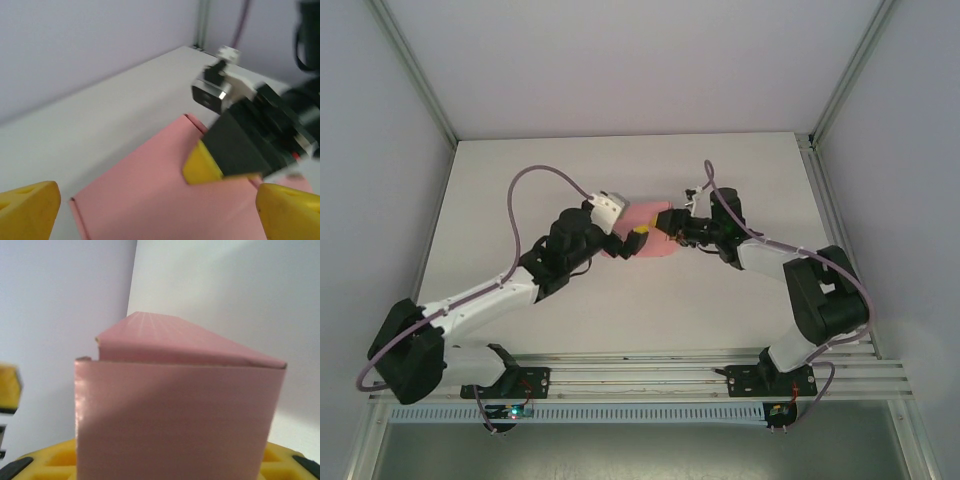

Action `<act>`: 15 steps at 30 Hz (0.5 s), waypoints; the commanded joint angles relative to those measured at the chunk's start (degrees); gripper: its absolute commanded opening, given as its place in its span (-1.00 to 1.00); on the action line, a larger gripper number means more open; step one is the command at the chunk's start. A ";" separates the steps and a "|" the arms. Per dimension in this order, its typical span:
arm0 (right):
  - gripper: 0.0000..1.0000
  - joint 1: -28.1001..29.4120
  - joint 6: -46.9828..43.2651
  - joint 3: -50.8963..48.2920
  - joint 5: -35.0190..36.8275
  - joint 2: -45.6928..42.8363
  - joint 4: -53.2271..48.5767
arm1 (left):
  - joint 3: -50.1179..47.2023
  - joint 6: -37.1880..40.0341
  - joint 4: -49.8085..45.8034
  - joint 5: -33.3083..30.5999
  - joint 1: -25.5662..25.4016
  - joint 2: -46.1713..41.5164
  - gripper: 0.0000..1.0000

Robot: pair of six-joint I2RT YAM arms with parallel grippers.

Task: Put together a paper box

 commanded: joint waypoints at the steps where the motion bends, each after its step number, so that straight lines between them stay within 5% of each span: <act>1: -0.06 -1.86 4.52 3.12 -1.89 -4.49 -6.22 | 0.36 22.07 -7.98 -4.85 -3.67 0.82 1.00; 9: -0.05 -4.59 4.94 4.81 -3.35 -14.34 -18.95 | 1.86 38.79 0.57 -25.79 -11.21 9.76 1.00; 15: -0.08 -4.77 7.67 4.49 -2.38 -18.59 -28.32 | 1.31 42.49 10.55 -27.98 -12.37 12.18 0.87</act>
